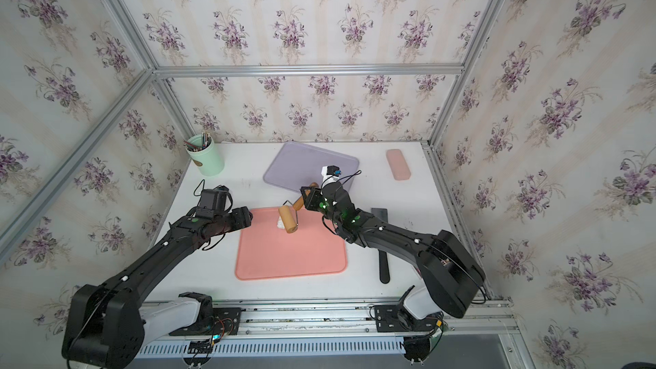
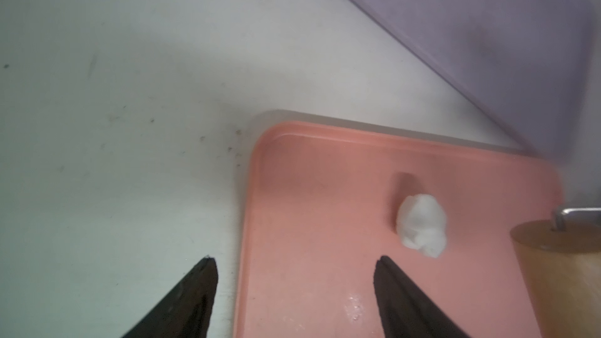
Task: Roll out the dumpling wrappers from the dough
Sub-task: Flatten out the dough on the work surface.
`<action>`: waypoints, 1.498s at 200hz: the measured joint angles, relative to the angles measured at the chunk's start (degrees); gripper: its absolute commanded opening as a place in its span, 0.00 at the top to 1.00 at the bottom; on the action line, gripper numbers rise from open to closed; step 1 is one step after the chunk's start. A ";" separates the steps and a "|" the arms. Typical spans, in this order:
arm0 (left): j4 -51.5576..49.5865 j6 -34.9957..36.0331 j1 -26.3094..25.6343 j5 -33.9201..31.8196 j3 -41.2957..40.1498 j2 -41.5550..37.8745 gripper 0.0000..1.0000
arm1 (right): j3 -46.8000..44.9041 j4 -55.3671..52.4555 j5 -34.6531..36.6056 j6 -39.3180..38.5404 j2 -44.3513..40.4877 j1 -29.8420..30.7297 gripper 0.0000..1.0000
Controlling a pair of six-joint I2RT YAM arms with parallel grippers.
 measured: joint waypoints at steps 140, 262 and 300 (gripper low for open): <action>0.52 -2.89 1.44 -1.03 2.54 16.68 0.53 | 4.55 4.24 3.63 2.10 13.25 -3.15 1.00; 4.55 -0.52 1.44 1.20 3.61 19.76 0.90 | 9.99 1.46 -1.07 -0.20 16.65 1.84 1.00; 4.70 -0.61 1.29 2.73 3.56 19.71 0.99 | 6.54 -1.86 -0.87 2.91 14.36 -1.86 1.00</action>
